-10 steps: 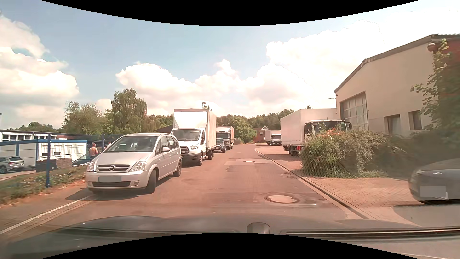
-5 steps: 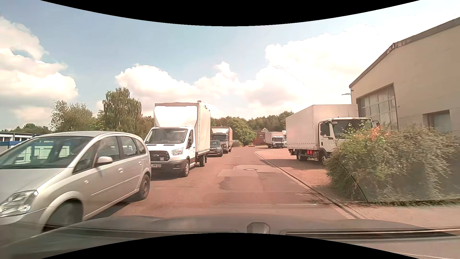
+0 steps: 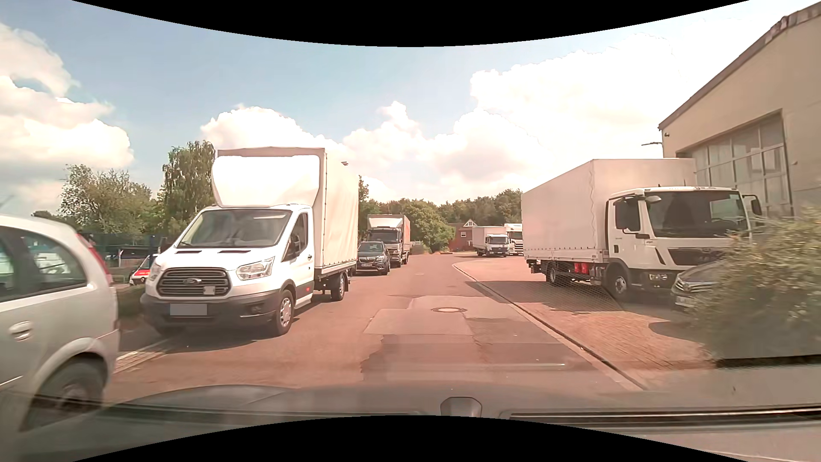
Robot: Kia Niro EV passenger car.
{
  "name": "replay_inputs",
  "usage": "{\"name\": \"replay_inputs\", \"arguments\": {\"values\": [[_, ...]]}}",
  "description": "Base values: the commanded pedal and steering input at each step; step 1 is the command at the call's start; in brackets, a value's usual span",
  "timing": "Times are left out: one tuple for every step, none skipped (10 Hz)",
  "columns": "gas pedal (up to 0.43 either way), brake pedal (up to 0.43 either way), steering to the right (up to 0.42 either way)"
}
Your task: Follow the waypoints while adhering to traffic rules and regulations
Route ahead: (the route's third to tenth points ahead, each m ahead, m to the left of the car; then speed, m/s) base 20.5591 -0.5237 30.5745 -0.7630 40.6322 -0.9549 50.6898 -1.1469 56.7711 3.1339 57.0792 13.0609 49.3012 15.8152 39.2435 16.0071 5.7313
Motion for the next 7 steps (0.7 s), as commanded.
{"name": "replay_inputs", "arguments": {"values": [[0.059,0.000,0.014],[0.059,0.000,0.014],[0.047,0.000,0.012],[0.047,0.000,0.009],[0.039,0.000,0.009],[0.028,0.000,0.009],[0.028,0.000,0.008]]}}
